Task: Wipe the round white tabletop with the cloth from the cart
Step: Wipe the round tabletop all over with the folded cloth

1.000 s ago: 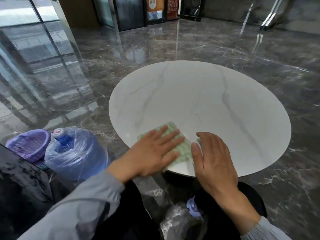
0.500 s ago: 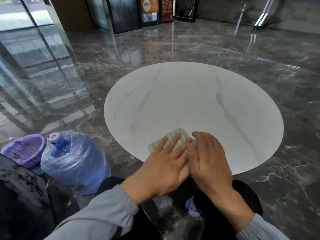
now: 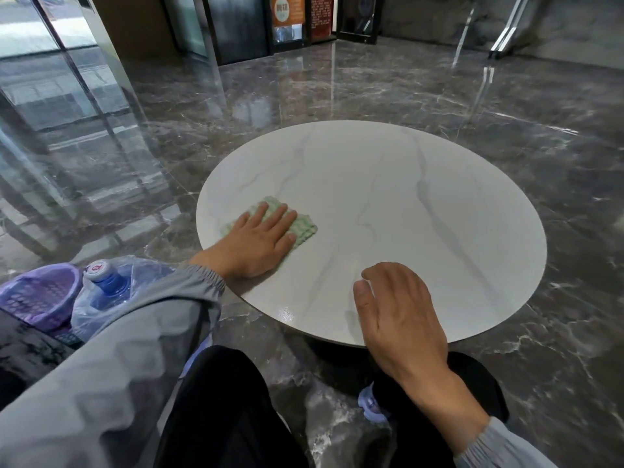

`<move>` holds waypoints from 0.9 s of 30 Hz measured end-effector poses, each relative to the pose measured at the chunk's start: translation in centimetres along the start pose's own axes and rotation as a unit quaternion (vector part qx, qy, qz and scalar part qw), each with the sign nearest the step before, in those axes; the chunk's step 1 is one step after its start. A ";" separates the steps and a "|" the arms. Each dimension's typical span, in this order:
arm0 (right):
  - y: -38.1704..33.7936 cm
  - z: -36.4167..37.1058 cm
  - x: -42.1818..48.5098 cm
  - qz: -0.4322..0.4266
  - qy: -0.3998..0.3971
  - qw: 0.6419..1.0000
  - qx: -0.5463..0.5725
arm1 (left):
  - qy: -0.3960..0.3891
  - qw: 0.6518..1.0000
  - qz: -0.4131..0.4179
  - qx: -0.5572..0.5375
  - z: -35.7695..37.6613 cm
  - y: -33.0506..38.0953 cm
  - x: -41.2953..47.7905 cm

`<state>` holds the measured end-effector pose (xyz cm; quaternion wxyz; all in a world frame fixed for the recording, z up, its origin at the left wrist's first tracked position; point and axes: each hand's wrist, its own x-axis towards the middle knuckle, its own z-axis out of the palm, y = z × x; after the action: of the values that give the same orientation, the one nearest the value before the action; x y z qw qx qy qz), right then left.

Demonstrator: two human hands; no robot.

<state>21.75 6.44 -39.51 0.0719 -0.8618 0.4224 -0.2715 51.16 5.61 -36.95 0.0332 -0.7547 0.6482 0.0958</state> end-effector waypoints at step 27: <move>0.0 0.4 0.2 0.005 0.010 1.000 -0.019 | -0.004 1.000 0.022 0.006 -0.5 1.2 1.8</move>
<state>22.07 6.24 -39.73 0.0527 -0.8582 0.4323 -0.2716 50.30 3.59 -36.71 0.0380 -0.7394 0.6654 0.0957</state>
